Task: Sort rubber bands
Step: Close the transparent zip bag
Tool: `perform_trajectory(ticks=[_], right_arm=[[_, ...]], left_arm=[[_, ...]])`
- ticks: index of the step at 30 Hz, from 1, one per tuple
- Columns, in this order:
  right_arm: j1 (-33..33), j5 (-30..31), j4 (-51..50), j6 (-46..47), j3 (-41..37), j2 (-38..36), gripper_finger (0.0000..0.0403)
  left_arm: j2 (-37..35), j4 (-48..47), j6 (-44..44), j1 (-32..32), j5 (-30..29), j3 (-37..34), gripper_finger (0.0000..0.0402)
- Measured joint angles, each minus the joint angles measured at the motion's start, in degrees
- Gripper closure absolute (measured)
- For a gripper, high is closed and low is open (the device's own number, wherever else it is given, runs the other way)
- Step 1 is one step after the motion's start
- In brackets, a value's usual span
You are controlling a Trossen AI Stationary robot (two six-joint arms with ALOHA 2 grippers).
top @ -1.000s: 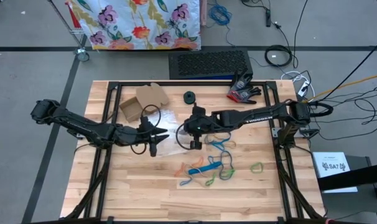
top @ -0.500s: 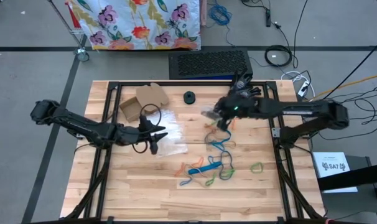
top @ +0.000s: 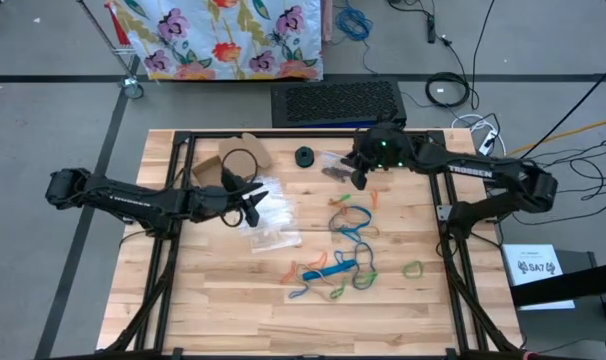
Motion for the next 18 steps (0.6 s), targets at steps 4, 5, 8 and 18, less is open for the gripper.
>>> perform_trajectory(ticks=[4, 5, 8, 18], right_arm=[[-1.3, -0.18, 3.08, -0.57, 0.0, 3.9, 0.0403], [-1.91, -0.24, 4.02, -1.32, 0.0, 5.06, 0.0403], [-5.03, -0.64, 5.66, -2.29, 0.04, 9.82, 0.0403], [-13.57, 2.06, 9.01, 0.34, 0.0, 22.2, 0.0403]], left_arm=[[0.0, 0.03, -0.01, 0.22, 1.96, 0.0, 0.0261], [0.0, 0.06, -0.01, 0.22, 2.28, 0.0, 0.0261], [0.0, 0.04, -0.03, 0.22, 3.02, 0.0, 0.0261], [0.0, -0.03, -1.52, 0.22, 3.17, 0.0, 0.0261]])
